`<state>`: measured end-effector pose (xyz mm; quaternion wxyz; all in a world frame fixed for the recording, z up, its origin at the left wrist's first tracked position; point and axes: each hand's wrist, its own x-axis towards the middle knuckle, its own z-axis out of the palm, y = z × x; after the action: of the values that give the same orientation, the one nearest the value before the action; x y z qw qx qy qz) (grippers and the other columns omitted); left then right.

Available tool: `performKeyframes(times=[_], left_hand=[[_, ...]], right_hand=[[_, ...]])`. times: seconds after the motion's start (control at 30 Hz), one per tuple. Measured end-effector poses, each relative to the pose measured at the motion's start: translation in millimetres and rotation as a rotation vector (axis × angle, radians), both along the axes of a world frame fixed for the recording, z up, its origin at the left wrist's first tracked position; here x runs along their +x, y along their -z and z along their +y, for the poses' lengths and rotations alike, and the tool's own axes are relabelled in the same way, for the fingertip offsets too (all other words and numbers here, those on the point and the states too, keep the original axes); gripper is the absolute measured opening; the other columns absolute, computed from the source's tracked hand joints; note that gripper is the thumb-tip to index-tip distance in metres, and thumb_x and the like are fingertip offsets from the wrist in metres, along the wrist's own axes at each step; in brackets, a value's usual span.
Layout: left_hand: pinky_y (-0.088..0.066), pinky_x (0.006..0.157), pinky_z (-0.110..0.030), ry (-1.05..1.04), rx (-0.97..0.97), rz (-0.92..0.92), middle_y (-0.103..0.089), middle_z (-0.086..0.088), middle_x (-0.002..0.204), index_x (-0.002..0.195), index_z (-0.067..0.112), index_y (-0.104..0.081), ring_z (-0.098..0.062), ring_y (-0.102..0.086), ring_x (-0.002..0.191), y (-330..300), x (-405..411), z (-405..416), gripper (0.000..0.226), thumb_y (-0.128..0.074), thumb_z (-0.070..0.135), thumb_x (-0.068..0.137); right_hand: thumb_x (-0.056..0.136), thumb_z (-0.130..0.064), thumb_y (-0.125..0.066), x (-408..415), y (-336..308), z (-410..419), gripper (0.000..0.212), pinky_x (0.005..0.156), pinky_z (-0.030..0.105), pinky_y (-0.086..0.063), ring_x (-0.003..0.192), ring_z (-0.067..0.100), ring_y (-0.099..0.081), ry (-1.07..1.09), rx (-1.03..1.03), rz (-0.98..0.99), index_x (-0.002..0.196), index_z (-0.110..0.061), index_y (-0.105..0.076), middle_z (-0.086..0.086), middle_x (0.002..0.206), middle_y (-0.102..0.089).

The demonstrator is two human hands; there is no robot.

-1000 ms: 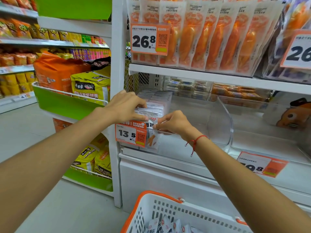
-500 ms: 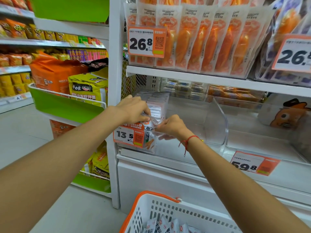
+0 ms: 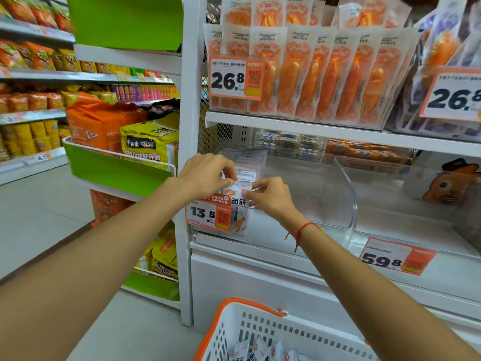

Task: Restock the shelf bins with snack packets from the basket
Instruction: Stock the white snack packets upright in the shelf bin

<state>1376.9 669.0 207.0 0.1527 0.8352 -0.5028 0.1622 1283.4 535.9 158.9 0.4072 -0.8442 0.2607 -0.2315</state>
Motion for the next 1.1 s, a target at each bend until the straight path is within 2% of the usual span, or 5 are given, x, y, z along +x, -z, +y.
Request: performKeyframes(times=[0.3,0.53,0.63,0.93,1.1], left_hand=[[-0.042,0.085,-0.033,-0.068,-0.047,0.006,-0.059,0.002,0.128,0.117,0.034,-0.063,-0.020,-0.050,0.120,4,-22,11,0.028,-0.060,0.027,0.090],[-0.038,0.068,-0.023,-0.069,-0.311,0.223,-0.065,0.017,0.097,0.105,0.037,-0.066,-0.006,-0.061,0.093,37,-76,25,0.021,-0.060,0.026,0.088],[-0.039,0.065,-0.022,-0.073,-0.275,0.369,-0.062,0.018,0.083,0.102,0.035,-0.067,-0.003,-0.060,0.086,76,-99,21,0.018,-0.059,0.026,0.089],[-0.049,0.074,-0.023,-0.102,0.056,0.779,-0.068,0.011,0.108,0.104,0.031,-0.067,-0.008,-0.060,0.086,258,-145,19,0.022,-0.050,0.020,0.094],[-0.045,0.094,-0.031,-0.216,0.274,0.805,-0.044,0.002,0.143,0.136,0.024,-0.047,-0.019,-0.047,0.125,346,-171,34,0.040,-0.044,0.014,0.098]], right_hand=[[0.083,-0.036,-0.070,-33,-11,8,0.041,0.089,0.039,-0.053,0.098,0.018,-0.064,-0.058,-0.111,0.026,0.119,-0.017,-0.061,0.003,0.108,-0.068],[0.084,-0.025,-0.068,-95,8,16,0.004,0.072,0.029,-0.055,0.070,0.006,-0.063,0.018,-0.204,-0.187,0.085,-0.029,-0.067,-0.013,0.075,-0.065],[0.083,-0.019,-0.066,-122,44,12,0.014,0.071,0.039,-0.058,0.067,0.015,-0.068,0.001,-0.125,-0.072,0.076,-0.031,-0.067,-0.003,0.073,-0.070],[0.092,-0.017,-0.058,-200,194,13,0.014,0.074,0.031,-0.056,0.079,0.023,-0.069,-0.060,0.117,0.423,0.097,-0.013,-0.070,0.011,0.090,-0.073],[0.096,-0.021,-0.052,-222,285,31,0.028,0.067,0.036,-0.050,0.071,0.028,-0.058,-0.017,0.252,0.595,0.122,-0.011,-0.056,0.015,0.098,-0.068]])
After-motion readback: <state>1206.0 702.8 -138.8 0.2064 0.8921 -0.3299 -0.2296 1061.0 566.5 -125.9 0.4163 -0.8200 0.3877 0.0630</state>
